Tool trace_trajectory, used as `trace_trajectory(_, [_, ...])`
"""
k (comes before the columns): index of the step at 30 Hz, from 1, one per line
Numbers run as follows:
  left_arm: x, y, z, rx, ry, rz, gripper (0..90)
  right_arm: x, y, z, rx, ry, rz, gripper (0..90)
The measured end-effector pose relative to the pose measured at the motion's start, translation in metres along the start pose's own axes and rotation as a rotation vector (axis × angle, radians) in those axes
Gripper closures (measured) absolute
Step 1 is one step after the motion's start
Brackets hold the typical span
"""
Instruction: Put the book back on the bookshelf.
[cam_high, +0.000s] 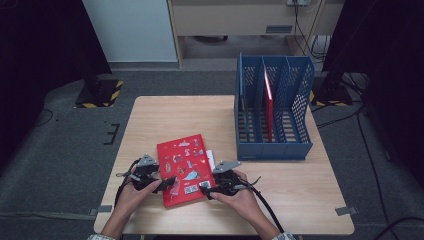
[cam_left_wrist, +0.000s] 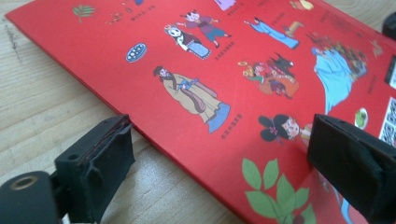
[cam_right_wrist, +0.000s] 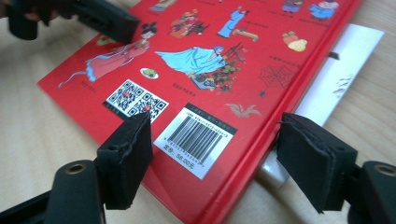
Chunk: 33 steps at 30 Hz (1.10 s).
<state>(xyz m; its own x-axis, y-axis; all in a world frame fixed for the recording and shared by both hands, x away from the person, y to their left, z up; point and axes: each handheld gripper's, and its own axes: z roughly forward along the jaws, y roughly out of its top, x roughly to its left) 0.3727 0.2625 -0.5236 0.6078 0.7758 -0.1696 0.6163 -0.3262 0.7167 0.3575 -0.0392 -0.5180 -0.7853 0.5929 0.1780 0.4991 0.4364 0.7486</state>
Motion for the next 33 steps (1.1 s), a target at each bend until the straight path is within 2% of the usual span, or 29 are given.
trace_trajectory(3, [-0.002, 0.001, 0.000, 0.000, 0.001, 0.022, 8.6, 0.004, -0.002, -0.003, 0.004, 0.012, -0.012, 27.4])
trace_trajectory(8, [-0.005, 0.001, 0.000, 0.001, -0.005, 0.029, 9.8, 0.010, -0.006, -0.007, 0.012, 0.027, -0.007, 27.0])
trace_trajectory(17, [-0.014, 0.003, -0.001, 0.011, -0.014, 0.082, 12.8, 0.019, -0.009, -0.016, 0.014, 0.048, -0.028, 26.4])
trace_trajectory(29, [-0.020, 0.004, 0.001, 0.016, -0.032, 0.108, 12.8, 0.008, -0.010, -0.014, 0.004, 0.040, 0.030, 21.4])
trace_trajectory(33, [-0.021, 0.005, 0.003, 0.014, -0.038, 0.114, 12.2, 0.004, -0.010, -0.015, 0.009, 0.040, 0.031, 20.4])
